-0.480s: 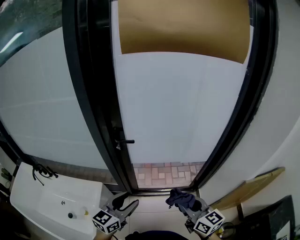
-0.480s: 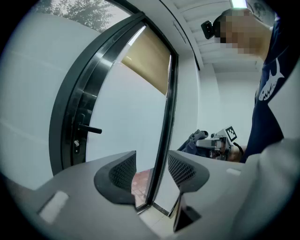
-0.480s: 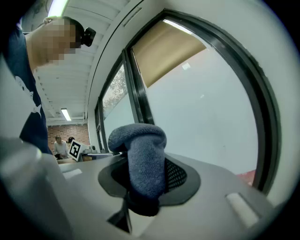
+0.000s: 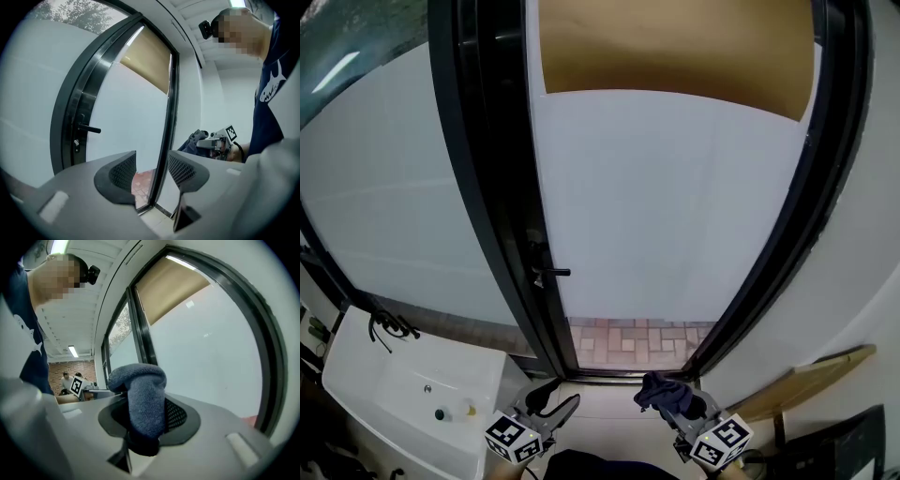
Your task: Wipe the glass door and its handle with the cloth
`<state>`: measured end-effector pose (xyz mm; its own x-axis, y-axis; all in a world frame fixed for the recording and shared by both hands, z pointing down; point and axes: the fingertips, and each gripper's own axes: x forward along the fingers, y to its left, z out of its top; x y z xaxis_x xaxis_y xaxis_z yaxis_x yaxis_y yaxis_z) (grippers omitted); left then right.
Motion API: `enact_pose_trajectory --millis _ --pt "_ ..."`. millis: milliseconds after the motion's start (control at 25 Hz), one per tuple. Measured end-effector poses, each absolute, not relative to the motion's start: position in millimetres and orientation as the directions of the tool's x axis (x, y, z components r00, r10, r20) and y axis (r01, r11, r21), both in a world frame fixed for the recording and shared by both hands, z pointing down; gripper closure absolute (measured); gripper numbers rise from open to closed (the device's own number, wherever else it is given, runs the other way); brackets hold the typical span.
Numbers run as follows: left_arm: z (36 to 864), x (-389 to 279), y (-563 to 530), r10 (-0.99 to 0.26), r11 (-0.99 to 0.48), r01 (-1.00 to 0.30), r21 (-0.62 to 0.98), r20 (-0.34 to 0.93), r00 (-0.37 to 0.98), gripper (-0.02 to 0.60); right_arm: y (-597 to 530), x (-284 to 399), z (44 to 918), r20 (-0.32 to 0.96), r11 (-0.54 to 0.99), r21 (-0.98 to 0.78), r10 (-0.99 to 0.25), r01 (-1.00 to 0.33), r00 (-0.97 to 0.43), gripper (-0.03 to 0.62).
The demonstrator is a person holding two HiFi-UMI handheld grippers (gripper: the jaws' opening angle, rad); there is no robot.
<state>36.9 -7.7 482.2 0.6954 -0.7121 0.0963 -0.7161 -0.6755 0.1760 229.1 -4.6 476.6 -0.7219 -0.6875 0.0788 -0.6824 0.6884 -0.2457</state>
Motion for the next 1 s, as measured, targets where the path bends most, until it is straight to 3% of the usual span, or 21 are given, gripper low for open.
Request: enact_pose_trajectory --millis 440,1000 --pt "491.4 17.2 -32.1 -0.709 -0.676 -0.71 0.195 0.092 0.7 0.373 -52.9 199.5 452.5 0.064 0.723 -0.134 -0.676 -0.678 -0.734 0.467" --pt "478.9 -34.6 -108.3 -0.683 -0.709 -0.682 0.177 0.067 0.727 0.373 -166.7 87.9 389.2 0.029 0.781 0.182 -0.611 -0.597 -0.791 0.467"
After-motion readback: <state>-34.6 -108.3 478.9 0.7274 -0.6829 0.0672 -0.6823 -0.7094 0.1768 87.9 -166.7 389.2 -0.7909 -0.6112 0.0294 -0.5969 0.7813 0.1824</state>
